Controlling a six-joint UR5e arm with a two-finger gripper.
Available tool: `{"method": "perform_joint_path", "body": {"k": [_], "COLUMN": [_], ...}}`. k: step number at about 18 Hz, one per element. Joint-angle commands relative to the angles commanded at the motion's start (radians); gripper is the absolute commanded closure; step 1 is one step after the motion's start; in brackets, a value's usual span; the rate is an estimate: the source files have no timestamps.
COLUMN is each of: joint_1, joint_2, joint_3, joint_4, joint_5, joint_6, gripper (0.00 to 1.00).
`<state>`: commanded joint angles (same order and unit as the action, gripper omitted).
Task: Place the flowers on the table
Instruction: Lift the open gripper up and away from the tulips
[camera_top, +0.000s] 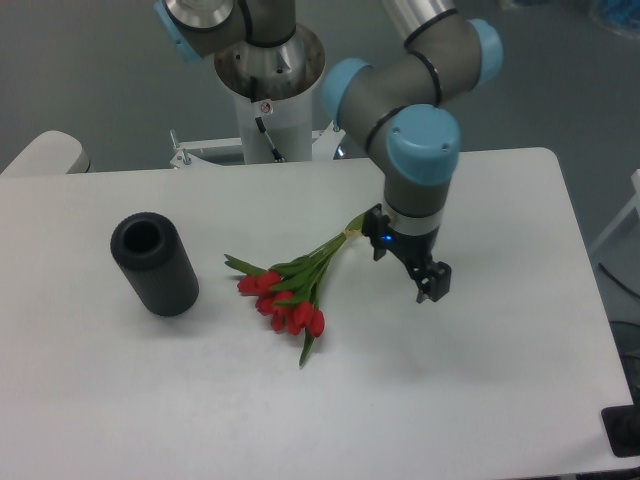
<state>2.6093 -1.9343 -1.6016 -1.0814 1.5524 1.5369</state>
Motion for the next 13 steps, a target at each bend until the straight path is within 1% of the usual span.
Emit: {"method": "perform_joint_path", "body": {"k": [3,7,13], "joint_1": [0.002,0.002,0.002], "joint_2": [-0.012,-0.023,-0.025], "joint_3": [0.022,0.025,0.025], "joint_4": [-0.018,-0.015,-0.015], "joint_5": [0.000,0.000,0.000], "joint_6": [0.032,0.031,0.032], "gripper": [0.00,0.00,0.00]}}
